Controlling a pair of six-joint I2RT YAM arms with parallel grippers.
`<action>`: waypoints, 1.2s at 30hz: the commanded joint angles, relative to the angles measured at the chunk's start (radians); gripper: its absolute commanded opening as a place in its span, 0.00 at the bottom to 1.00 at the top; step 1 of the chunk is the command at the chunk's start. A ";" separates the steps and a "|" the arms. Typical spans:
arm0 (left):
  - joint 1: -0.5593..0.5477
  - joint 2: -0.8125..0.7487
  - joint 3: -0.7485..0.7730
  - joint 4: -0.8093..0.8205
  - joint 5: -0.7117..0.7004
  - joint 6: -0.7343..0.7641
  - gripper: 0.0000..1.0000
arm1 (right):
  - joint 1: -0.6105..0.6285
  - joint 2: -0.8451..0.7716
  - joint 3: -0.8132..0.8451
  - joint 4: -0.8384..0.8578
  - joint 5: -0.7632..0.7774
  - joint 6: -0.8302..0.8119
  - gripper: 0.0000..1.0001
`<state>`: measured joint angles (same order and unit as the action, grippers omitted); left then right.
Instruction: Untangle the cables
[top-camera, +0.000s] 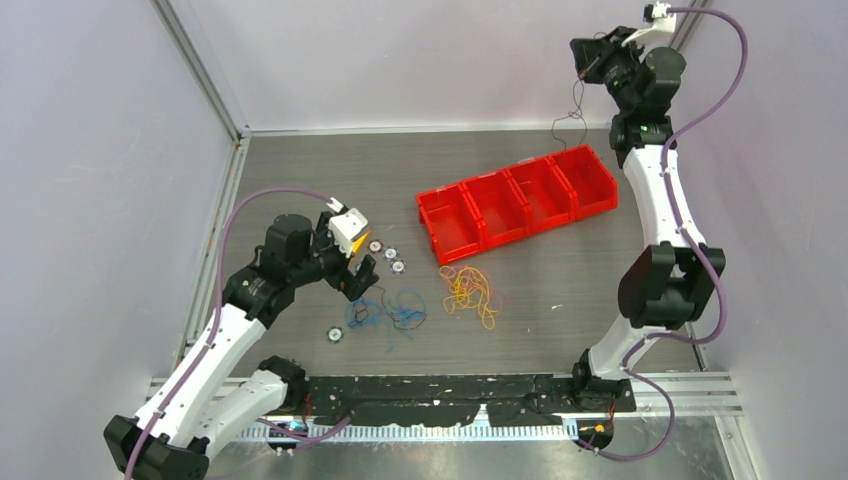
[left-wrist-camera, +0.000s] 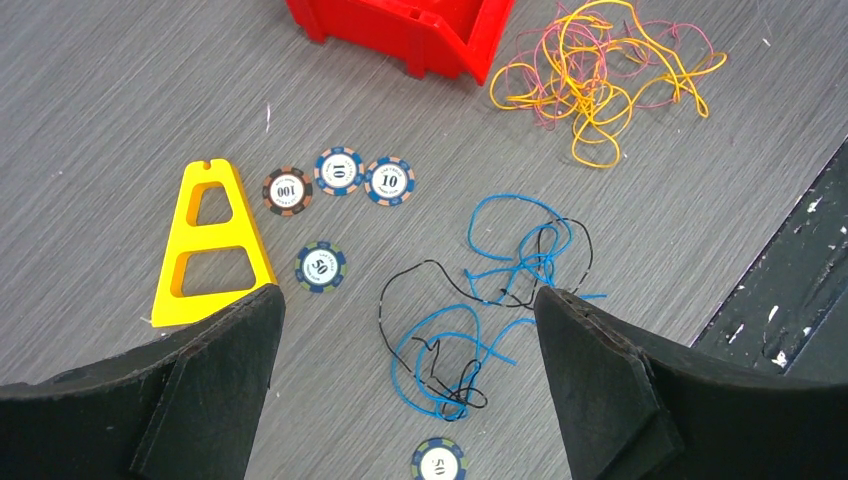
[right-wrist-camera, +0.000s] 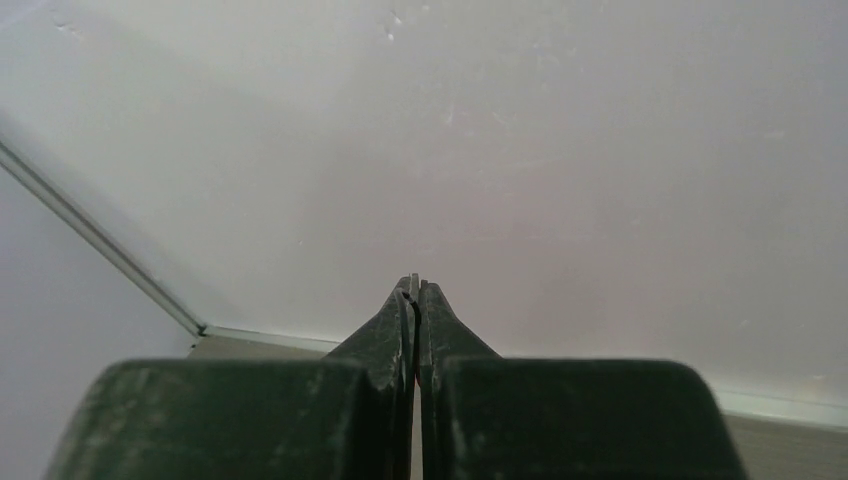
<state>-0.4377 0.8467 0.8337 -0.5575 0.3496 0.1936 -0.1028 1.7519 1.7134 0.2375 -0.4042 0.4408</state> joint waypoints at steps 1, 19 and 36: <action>0.004 -0.031 -0.010 0.051 -0.004 0.005 0.98 | 0.016 -0.079 0.011 -0.061 0.148 -0.177 0.05; 0.004 -0.023 -0.021 0.052 -0.009 0.005 0.98 | -0.094 0.070 0.007 0.061 0.075 -0.154 0.05; 0.004 0.020 -0.005 0.058 -0.032 0.005 0.98 | -0.039 0.257 0.143 0.110 0.148 0.164 0.05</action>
<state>-0.4377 0.8703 0.8158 -0.5308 0.3305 0.1940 -0.1520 1.9724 1.7275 0.2863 -0.2779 0.5213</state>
